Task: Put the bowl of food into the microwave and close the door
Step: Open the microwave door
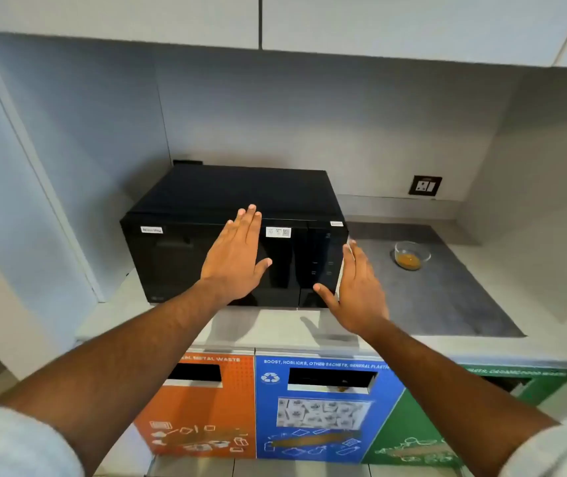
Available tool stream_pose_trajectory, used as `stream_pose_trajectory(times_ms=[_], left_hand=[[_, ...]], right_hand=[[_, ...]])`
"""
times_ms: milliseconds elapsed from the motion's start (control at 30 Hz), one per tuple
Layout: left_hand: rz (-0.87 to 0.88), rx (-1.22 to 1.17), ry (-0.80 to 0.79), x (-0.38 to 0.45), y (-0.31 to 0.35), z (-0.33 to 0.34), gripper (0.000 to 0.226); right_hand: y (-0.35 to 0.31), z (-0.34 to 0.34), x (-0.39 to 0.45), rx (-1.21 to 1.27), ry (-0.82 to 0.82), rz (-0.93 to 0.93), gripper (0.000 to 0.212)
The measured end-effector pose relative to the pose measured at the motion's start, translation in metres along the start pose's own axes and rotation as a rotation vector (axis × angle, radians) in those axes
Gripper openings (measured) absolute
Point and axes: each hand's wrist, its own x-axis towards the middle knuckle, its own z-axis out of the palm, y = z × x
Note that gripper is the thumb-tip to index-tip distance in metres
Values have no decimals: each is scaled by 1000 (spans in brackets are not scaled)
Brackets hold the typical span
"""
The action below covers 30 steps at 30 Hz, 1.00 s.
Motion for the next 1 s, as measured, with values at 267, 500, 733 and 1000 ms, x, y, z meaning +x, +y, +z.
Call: stream_pose_trajectory(times_ms=[267,500,733,1000], left_hand=[[-25,45,-104,38,11,34,108],[-92,100,-94,53,15,66,115],[-196,82,-5,53,23,79,118],[-327,79,48,62,36,89,116]], right_hand=[[33,87,-3,326,-203,263,115],[46,158,24,727,-214,399,105],[51,195,24,823,-115,469,85],[52,207,23,705,-97,498,91]])
